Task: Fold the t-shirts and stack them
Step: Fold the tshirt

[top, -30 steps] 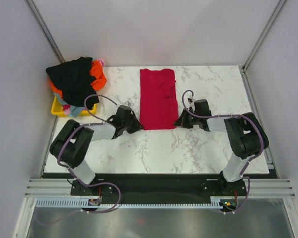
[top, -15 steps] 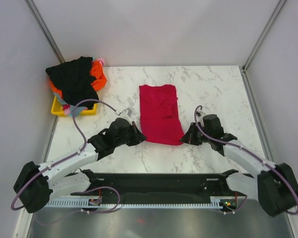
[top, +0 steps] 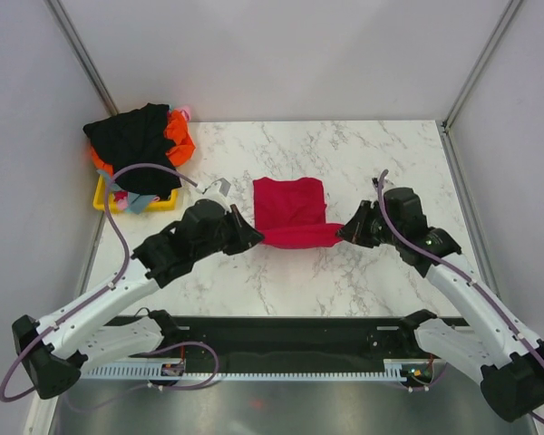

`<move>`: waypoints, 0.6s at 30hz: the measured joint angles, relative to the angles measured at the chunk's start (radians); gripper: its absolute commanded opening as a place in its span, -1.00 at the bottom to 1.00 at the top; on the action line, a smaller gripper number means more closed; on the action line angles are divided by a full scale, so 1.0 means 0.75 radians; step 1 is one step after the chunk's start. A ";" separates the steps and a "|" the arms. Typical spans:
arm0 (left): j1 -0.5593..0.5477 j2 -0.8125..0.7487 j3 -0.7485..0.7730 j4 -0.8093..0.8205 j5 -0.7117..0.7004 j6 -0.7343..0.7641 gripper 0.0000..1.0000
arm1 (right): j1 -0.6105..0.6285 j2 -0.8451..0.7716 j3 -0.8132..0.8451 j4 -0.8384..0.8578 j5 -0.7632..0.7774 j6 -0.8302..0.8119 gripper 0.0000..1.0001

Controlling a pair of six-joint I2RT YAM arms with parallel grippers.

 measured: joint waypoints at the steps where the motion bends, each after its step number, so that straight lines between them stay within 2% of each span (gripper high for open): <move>1: 0.003 0.019 0.038 -0.008 -0.011 0.004 -0.95 | 0.000 0.027 0.036 -0.014 0.016 -0.007 -1.00; 10: 0.150 0.278 0.227 -0.080 -0.003 0.063 -0.96 | 0.000 0.333 0.267 -0.057 0.098 -0.067 -1.00; 18: 0.307 0.453 0.350 -0.077 0.090 0.129 -0.96 | -0.040 0.573 0.487 -0.071 0.108 -0.142 -1.00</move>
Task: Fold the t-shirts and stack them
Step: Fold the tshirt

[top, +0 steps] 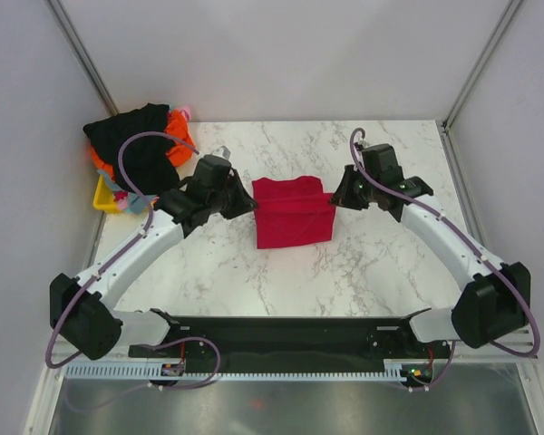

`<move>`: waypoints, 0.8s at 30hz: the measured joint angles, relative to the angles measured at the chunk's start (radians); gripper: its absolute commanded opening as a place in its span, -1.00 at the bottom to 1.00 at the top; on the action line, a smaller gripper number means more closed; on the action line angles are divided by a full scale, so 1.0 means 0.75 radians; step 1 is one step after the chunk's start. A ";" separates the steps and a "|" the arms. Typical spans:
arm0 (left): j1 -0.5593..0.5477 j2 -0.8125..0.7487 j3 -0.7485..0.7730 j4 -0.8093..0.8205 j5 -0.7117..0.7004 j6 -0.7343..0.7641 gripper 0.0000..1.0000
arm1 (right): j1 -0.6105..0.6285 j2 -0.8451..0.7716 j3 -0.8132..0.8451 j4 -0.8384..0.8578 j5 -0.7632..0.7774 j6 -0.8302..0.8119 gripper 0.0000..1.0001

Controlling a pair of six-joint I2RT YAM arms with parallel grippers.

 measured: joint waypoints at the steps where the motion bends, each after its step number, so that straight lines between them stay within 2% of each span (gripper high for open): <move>1: 0.024 0.026 0.019 0.002 0.014 0.009 -0.96 | -0.008 0.041 0.035 0.001 -0.002 -0.010 -1.00; 9: 0.211 0.360 0.266 0.021 0.136 0.107 -0.95 | -0.041 0.441 0.349 0.026 -0.014 -0.053 -1.00; 10: 0.237 0.423 0.316 0.020 0.148 0.120 -0.94 | -0.049 0.520 0.415 0.019 -0.020 -0.053 -0.92; 11: 0.265 0.503 0.382 0.022 0.163 0.134 -0.85 | -0.056 0.602 0.486 0.025 -0.027 -0.055 -0.71; 12: 0.295 0.598 0.458 0.022 0.187 0.149 -0.72 | -0.065 0.678 0.553 0.030 -0.036 -0.057 0.08; 13: 0.323 0.690 0.541 0.024 0.218 0.161 -0.52 | -0.075 0.765 0.632 0.021 -0.046 -0.052 0.33; 14: 0.354 0.795 0.636 0.030 0.249 0.178 -0.19 | -0.087 0.867 0.731 0.019 -0.063 -0.057 0.43; 16: 0.409 1.022 0.859 0.021 0.315 0.200 0.05 | -0.113 1.096 0.989 -0.015 -0.089 -0.062 0.54; 19: 0.483 1.400 1.312 -0.026 0.415 0.219 0.08 | -0.159 1.422 1.407 -0.065 -0.096 -0.051 0.54; 21: 0.519 1.604 1.585 -0.072 0.490 0.228 0.11 | -0.189 1.523 1.543 -0.086 -0.098 -0.032 0.54; 24: 0.557 1.669 1.646 -0.141 0.554 0.244 0.12 | -0.229 1.505 1.514 -0.101 -0.067 -0.018 0.59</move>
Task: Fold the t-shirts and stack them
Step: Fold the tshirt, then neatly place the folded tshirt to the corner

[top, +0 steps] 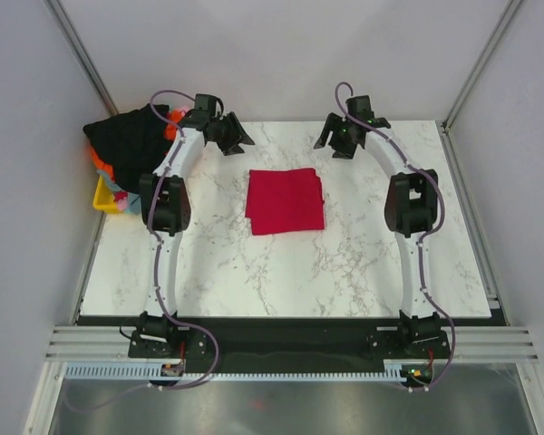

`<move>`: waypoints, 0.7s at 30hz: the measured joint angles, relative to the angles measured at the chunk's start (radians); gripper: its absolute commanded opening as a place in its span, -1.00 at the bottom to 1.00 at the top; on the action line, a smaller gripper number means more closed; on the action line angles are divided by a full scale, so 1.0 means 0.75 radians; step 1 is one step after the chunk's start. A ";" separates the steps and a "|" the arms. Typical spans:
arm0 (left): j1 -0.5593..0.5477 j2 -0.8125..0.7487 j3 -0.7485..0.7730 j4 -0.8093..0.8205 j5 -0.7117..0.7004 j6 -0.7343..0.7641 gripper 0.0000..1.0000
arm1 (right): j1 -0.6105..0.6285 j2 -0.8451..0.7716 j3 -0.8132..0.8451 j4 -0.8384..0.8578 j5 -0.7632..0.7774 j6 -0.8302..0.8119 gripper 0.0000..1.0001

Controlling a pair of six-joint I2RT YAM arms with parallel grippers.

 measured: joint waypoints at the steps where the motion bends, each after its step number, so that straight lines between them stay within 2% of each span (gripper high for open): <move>1: 0.004 -0.009 -0.012 -0.013 0.011 0.009 0.11 | -0.012 -0.057 -0.082 0.027 0.017 -0.001 0.61; 5: -0.005 -0.156 -0.211 0.001 0.037 0.043 0.08 | -0.023 -0.344 -0.457 0.096 0.058 -0.024 0.69; 9: -0.020 -0.347 -0.474 0.019 0.044 0.057 0.04 | -0.006 -0.545 -0.740 0.228 -0.023 -0.037 0.71; 13: -0.027 -0.547 -0.753 0.058 0.044 0.070 0.04 | 0.020 -0.566 -0.921 0.346 -0.105 -0.059 0.71; 17: -0.027 -0.766 -1.011 0.082 0.042 0.073 0.03 | 0.048 -0.511 -1.020 0.362 -0.147 -0.072 0.69; 20: -0.027 -0.975 -1.195 0.096 0.038 0.078 0.03 | 0.066 -0.487 -1.023 0.396 -0.165 -0.080 0.59; 21: -0.027 -1.057 -1.255 0.103 0.035 0.084 0.04 | 0.069 -0.481 -1.022 0.405 -0.170 -0.084 0.36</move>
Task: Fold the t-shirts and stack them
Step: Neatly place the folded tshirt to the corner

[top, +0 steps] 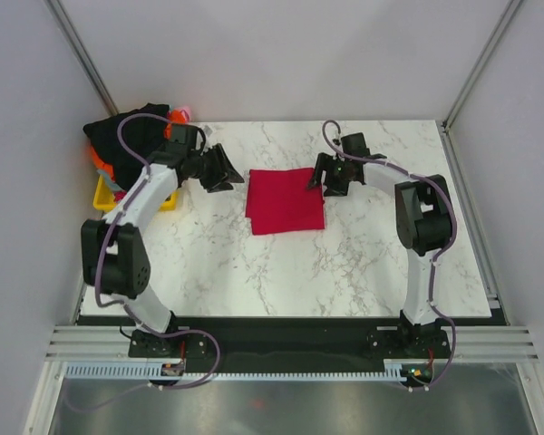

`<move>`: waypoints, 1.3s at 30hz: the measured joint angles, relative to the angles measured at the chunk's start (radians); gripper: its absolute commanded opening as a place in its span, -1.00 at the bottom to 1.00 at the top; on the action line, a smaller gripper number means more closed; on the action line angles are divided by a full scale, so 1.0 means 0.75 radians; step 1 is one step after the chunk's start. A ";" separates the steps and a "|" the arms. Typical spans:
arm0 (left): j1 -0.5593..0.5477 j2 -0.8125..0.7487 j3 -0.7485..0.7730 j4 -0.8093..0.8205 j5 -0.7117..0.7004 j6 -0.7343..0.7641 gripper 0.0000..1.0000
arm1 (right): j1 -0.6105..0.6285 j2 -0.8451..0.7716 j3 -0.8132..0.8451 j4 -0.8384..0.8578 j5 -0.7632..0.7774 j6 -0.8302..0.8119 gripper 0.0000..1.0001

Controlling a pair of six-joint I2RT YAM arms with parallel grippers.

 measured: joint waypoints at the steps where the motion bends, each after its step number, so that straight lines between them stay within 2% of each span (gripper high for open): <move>1: 0.000 -0.082 -0.056 0.000 -0.003 0.009 0.03 | 0.006 0.009 0.002 0.009 -0.007 -0.006 0.21; 2: 0.000 -0.179 -0.122 0.012 -0.007 0.020 0.04 | 0.010 0.018 0.004 0.019 -0.004 -0.012 0.04; 3: 0.000 -0.268 -0.186 0.018 -0.016 0.033 0.04 | 0.013 0.029 0.004 0.024 -0.008 -0.012 -0.24; 5: 0.000 -0.431 -0.298 0.017 -0.038 0.055 0.04 | 0.015 0.044 0.008 0.029 0.002 -0.012 -0.51; 6: 0.000 -0.515 -0.357 0.009 -0.046 0.067 0.04 | 0.015 0.057 0.014 0.028 0.010 -0.013 -0.94; 7: 0.000 -0.579 -0.402 0.002 -0.057 0.075 0.04 | 0.015 0.073 0.027 0.027 0.005 -0.015 -1.00; 13: 0.000 -0.925 -0.693 -0.041 -0.074 0.094 0.04 | -0.025 0.163 0.212 -0.056 0.109 -0.074 -1.00; 20: 0.000 -1.095 -0.801 -0.121 -0.137 0.153 0.06 | -0.227 0.244 0.462 -0.212 0.408 -0.333 -1.00; 26: 0.000 -1.140 -0.815 -0.115 -0.159 0.166 0.05 | -0.428 0.413 0.810 -0.275 0.647 -0.516 -1.00; 30: 0.000 -1.140 -0.820 -0.113 -0.169 0.167 0.05 | -0.495 0.570 1.076 -0.260 0.807 -0.682 -1.00; 33: 0.000 -1.140 -0.824 -0.114 -0.179 0.167 0.05 | -0.498 0.619 1.118 -0.203 0.932 -0.806 -1.00; 39: 0.000 -1.122 -0.827 -0.113 -0.184 0.167 0.04 | -0.510 0.642 1.082 -0.047 1.006 -0.933 -1.00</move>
